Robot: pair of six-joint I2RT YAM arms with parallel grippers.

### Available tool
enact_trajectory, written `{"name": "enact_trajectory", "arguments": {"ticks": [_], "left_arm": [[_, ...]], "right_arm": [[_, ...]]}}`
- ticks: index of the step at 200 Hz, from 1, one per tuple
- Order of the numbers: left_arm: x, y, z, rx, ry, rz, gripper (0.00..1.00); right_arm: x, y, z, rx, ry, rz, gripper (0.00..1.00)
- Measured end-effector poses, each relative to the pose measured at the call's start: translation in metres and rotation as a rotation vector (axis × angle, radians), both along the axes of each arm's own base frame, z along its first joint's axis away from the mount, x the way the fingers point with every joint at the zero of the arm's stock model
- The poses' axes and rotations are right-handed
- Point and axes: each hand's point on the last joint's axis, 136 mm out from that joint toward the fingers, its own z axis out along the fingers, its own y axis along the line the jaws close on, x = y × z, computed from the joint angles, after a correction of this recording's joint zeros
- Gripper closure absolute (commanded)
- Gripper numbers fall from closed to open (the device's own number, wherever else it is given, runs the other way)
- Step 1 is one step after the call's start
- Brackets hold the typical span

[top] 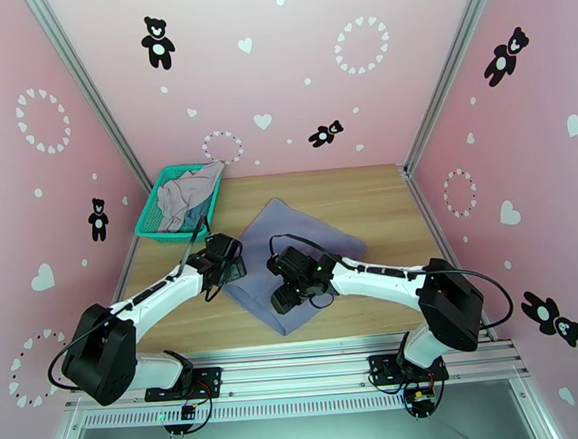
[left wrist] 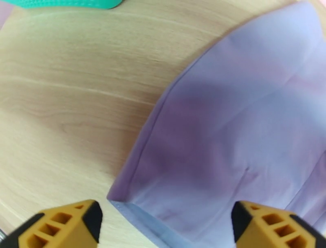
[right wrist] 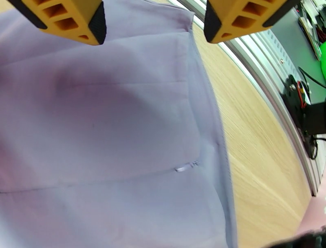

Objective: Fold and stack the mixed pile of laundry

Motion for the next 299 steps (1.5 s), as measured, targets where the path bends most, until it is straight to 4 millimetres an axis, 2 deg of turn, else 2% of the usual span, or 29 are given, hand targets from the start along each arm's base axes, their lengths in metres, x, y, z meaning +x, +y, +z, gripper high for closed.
{"name": "enact_trajectory", "arguments": {"ticks": [33,58,93,117,142,152,160,170,187,217,232,249,267,284,299], "left_arm": [[-0.001,0.008,-0.022,0.041,0.063,0.027,0.03],[-0.001,0.019,-0.044,0.073,0.124,0.059,0.02],[0.011,0.021,-0.053,0.05,0.118,0.068,0.06],[0.02,0.013,-0.055,0.011,0.099,0.032,0.24],[0.028,-0.003,-0.053,-0.051,0.076,-0.034,0.67],[0.029,-0.008,-0.052,-0.072,0.071,-0.049,0.83],[0.03,-0.011,-0.051,-0.083,0.07,-0.061,1.0],[0.03,-0.014,-0.05,-0.094,0.068,-0.076,1.0],[0.028,-0.017,-0.042,-0.121,0.05,-0.092,1.0],[0.014,-0.019,-0.024,-0.168,0.009,-0.11,1.0],[0.012,-0.02,-0.012,-0.188,-0.02,-0.111,1.0],[0.011,-0.02,0.0,-0.201,-0.048,-0.111,1.0],[0.01,-0.017,0.007,-0.195,-0.064,-0.106,1.0],[0.011,-0.014,0.008,-0.176,-0.058,-0.1,1.0],[0.018,-0.013,0.008,-0.155,-0.043,-0.093,1.0]], "right_arm": [[-0.009,-0.001,-0.015,-0.037,0.032,-0.017,0.54],[-0.025,0.0,-0.028,-0.069,0.065,0.005,0.57],[-0.04,0.001,-0.035,-0.075,0.104,0.031,0.58],[-0.041,-0.001,-0.035,-0.083,0.107,0.03,0.58],[-0.035,-0.004,-0.028,-0.1,0.1,0.025,0.58],[-0.027,-0.003,-0.019,-0.087,0.088,0.014,0.54],[-0.016,-0.002,-0.01,-0.068,0.076,-0.004,0.49],[0.002,-0.002,0.005,-0.039,0.052,-0.029,0.42],[0.047,-0.008,0.038,0.015,-0.004,-0.1,0.35],[0.134,-0.023,0.102,0.094,-0.14,-0.195,0.32],[0.17,-0.032,0.119,0.111,-0.187,-0.233,0.31],[0.193,-0.047,0.115,0.084,-0.2,-0.27,0.29],[0.195,-0.066,0.098,0.024,-0.172,-0.313,0.26],[0.181,-0.084,0.074,-0.026,-0.126,-0.364,0.24],[0.157,-0.11,0.048,-0.078,-0.065,-0.434,0.23]]}}
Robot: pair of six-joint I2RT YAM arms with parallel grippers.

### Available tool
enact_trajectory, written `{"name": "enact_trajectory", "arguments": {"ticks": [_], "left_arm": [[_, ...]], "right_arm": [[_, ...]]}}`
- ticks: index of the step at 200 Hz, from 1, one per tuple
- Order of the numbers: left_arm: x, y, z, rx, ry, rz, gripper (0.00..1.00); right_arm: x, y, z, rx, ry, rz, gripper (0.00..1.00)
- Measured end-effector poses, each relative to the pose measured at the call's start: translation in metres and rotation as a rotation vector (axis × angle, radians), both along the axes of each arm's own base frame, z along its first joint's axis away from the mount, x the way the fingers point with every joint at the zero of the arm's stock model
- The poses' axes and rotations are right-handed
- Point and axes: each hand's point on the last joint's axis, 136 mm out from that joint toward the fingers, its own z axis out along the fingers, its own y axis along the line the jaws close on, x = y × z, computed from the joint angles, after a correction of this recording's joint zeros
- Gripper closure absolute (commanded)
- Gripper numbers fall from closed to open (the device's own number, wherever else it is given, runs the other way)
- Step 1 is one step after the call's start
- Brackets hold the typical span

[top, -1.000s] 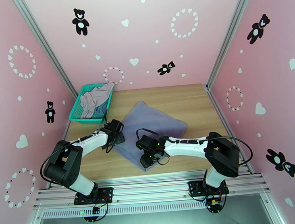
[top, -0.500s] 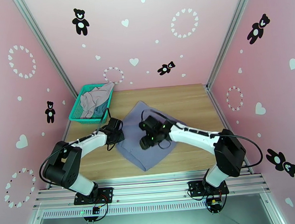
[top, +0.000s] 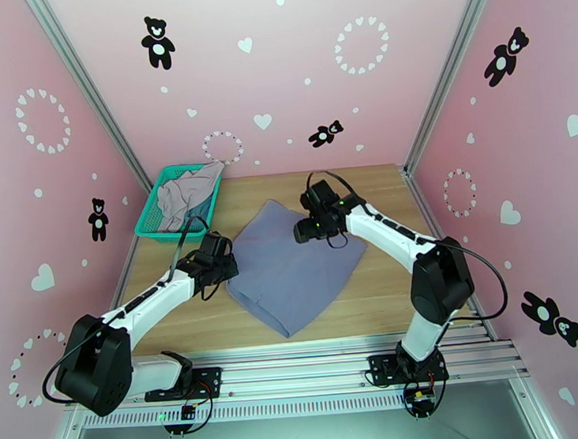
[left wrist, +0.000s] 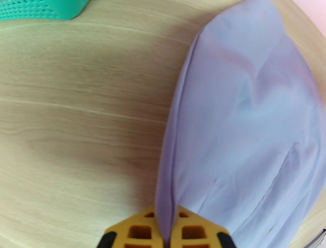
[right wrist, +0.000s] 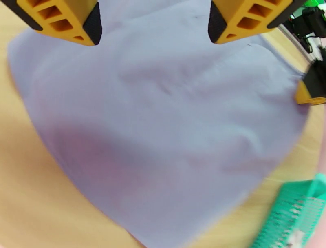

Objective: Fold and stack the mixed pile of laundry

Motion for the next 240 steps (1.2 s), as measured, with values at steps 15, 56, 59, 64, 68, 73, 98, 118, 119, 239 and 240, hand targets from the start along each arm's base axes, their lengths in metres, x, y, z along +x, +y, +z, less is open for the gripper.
{"name": "enact_trajectory", "arguments": {"ticks": [15,56,59,64,68,73,98,118,119,239,240], "left_arm": [[0.018,-0.001,0.0,0.026,0.003,0.005,1.0],[0.092,-0.011,0.004,0.104,-0.015,-0.001,1.0],[0.098,-0.013,0.005,0.106,-0.018,-0.002,1.0],[0.108,-0.014,0.006,0.116,-0.023,-0.007,1.0],[0.116,-0.016,0.005,0.125,-0.025,-0.011,1.0],[0.126,-0.018,0.006,0.13,-0.032,-0.014,1.0],[0.164,-0.027,0.007,0.159,-0.05,-0.043,1.0],[0.176,-0.033,0.01,0.166,-0.059,-0.072,1.0],[0.176,-0.033,0.01,0.167,-0.058,-0.072,1.0],[0.155,-0.039,0.009,0.156,-0.005,-0.157,1.0],[0.154,-0.039,0.01,0.156,-0.004,-0.157,1.0]], "right_arm": [[-0.022,-0.029,-0.018,-0.027,0.051,-0.083,0.21],[-0.041,-0.071,-0.028,-0.027,0.073,-0.229,0.21],[-0.041,-0.071,-0.029,-0.026,0.075,-0.231,0.21],[-0.042,-0.072,-0.031,-0.025,0.075,-0.233,0.21],[-0.042,-0.072,-0.032,-0.025,0.077,-0.234,0.21],[-0.043,-0.072,-0.034,-0.024,0.079,-0.236,0.21],[-0.046,-0.073,-0.039,-0.031,0.083,-0.23,0.21],[-0.037,-0.073,-0.033,-0.047,0.05,-0.19,0.2],[-0.035,-0.072,-0.032,-0.048,0.046,-0.186,0.2],[0.202,-0.003,0.002,0.038,-0.202,0.058,0.26],[0.203,-0.003,0.002,0.039,-0.201,0.058,0.26]]}}
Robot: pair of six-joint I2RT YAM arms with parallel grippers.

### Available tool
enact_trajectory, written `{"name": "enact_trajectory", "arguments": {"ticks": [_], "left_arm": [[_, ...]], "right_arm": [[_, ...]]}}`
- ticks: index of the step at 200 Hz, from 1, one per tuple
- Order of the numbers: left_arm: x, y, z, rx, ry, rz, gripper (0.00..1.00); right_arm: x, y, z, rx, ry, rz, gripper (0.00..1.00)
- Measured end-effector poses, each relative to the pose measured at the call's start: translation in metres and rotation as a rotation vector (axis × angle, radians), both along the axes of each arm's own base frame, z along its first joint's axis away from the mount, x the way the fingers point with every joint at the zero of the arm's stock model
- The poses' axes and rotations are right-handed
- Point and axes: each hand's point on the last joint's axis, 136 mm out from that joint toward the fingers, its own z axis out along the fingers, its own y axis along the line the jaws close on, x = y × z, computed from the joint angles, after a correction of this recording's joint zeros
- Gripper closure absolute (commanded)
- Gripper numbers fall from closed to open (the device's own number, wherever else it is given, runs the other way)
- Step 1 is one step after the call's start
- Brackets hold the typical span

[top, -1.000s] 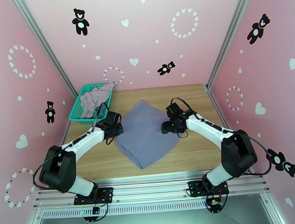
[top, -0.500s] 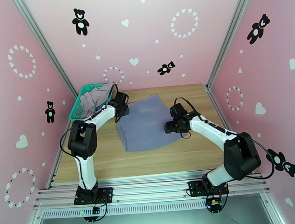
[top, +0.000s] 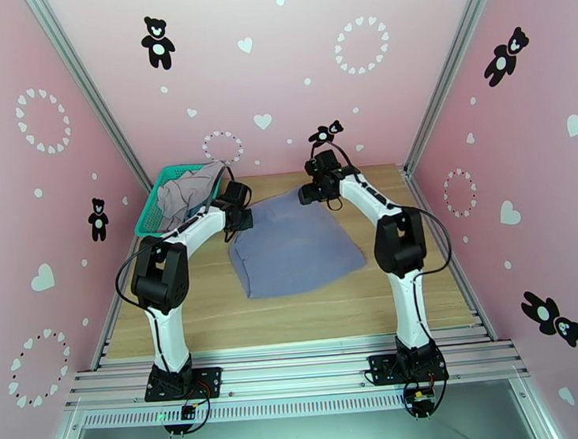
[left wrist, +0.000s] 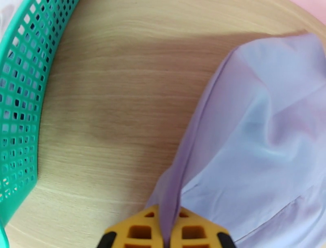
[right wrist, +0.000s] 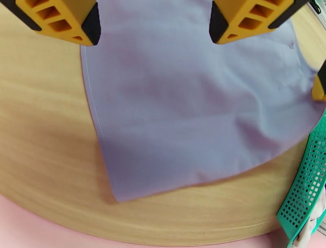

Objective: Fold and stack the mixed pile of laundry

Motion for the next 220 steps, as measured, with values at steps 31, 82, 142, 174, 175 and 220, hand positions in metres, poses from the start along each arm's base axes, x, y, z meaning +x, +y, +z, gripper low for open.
{"name": "enact_trajectory", "arguments": {"ticks": [31,82,142,174,175,220], "left_arm": [[-0.007,-0.001,0.011,0.004,-0.012,-0.019,1.0],[0.003,0.014,0.016,0.094,-0.025,0.041,0.01],[-0.037,0.012,0.062,0.116,-0.011,0.078,0.15],[-0.134,-0.023,0.091,-0.069,0.011,0.011,0.37],[-0.136,-0.023,0.091,-0.072,0.012,0.012,0.37],[-0.228,-0.044,-0.001,-0.123,0.291,0.051,0.17]], "right_arm": [[0.0,-0.009,-0.019,0.005,0.056,-0.007,0.25],[0.002,-0.007,-0.02,0.038,0.069,0.002,0.25],[-0.062,-0.026,-0.053,0.001,0.2,-0.01,0.25],[-0.101,-0.041,-0.016,0.006,0.161,-0.04,0.25],[-0.102,-0.041,-0.015,0.007,0.159,-0.041,0.25],[-0.135,-0.05,0.011,0.034,0.113,-0.053,0.25]]}}
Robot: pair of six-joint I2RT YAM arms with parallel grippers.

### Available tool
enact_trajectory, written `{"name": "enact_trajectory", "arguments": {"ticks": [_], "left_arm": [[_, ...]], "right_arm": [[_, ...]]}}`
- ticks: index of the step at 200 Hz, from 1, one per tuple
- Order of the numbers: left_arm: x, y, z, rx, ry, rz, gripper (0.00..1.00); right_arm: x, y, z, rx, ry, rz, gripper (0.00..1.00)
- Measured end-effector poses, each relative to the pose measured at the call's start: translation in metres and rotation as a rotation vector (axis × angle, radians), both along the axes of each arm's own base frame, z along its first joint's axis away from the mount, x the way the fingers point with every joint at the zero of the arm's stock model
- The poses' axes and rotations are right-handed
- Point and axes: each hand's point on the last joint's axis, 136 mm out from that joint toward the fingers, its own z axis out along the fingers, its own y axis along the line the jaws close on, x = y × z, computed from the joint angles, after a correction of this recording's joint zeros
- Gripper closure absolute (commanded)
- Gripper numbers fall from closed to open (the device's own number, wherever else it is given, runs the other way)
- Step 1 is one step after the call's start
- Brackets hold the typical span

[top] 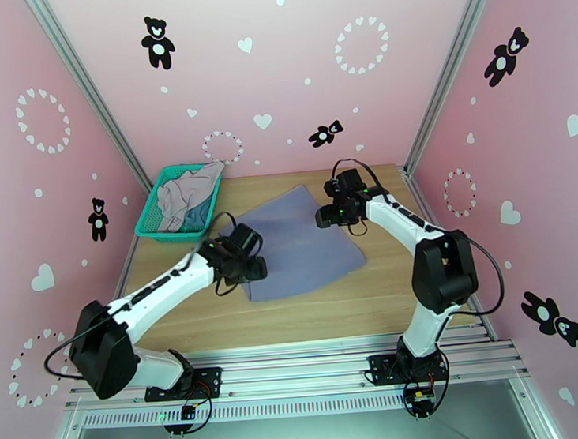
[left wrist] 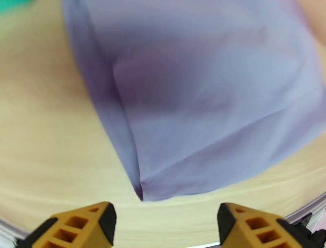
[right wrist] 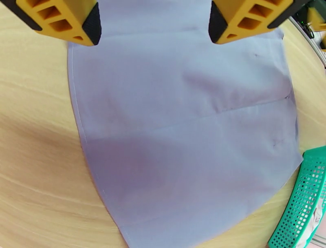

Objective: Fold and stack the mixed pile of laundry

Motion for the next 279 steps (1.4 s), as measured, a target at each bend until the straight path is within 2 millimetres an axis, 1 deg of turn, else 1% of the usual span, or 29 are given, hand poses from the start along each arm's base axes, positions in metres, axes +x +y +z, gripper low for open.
{"name": "enact_trajectory", "arguments": {"ticks": [7,18,31,48,77,91,110,140,159,178,196,221,233,247,279], "left_arm": [[-0.007,-0.003,-0.01,0.006,0.029,0.01,0.16],[-0.015,-0.01,-0.019,-0.002,0.049,0.032,0.16],[-0.021,-0.018,-0.023,-0.026,0.055,0.069,0.23],[-0.026,-0.025,-0.031,-0.082,0.057,0.15,0.27],[-0.038,-0.016,-0.05,-0.146,0.076,0.326,0.27],[-0.042,-0.011,-0.056,-0.159,0.089,0.403,0.27],[-0.039,-0.01,-0.053,-0.188,0.074,0.478,0.27],[-0.026,-0.008,-0.037,-0.249,0.005,0.579,0.25],[-0.022,-0.006,-0.035,-0.258,-0.017,0.619,0.25],[-0.021,-0.006,-0.04,-0.25,-0.012,0.639,0.26],[-0.02,-0.007,-0.052,-0.237,0.0,0.652,0.26],[-0.024,-0.004,-0.065,-0.2,0.019,0.66,0.27],[-0.023,-0.004,-0.065,-0.199,0.018,0.662,0.29],[-0.023,-0.003,-0.066,-0.193,0.019,0.666,0.36],[-0.019,0.003,-0.071,-0.172,0.024,0.672,0.54]], "right_arm": [[-0.005,-0.001,-0.002,-0.001,0.007,-0.001,0.25],[-0.012,-0.003,-0.004,-0.001,0.016,0.002,0.25],[-0.018,-0.003,-0.006,0.002,0.022,0.004,0.25],[-0.025,-0.004,-0.003,0.008,0.017,0.008,0.25],[-0.027,-0.003,0.008,0.023,-0.014,0.017,0.25],[-0.026,-0.002,0.011,0.031,-0.028,0.022,0.25],[-0.025,0.0,0.013,0.038,-0.034,0.029,0.25],[-0.027,0.002,0.01,0.047,-0.03,0.043,0.25],[-0.029,0.003,0.009,0.053,-0.028,0.052,0.25],[-0.029,0.005,0.01,0.063,-0.028,0.061,0.25],[-0.029,0.006,0.01,0.065,-0.029,0.065,0.25],[-0.029,0.007,0.01,0.066,-0.031,0.069,0.25],[-0.029,0.007,0.01,0.067,-0.031,0.069,0.25],[-0.03,0.007,0.01,0.068,-0.032,0.071,0.25],[-0.037,0.005,0.005,0.065,-0.019,0.073,0.25]]}}
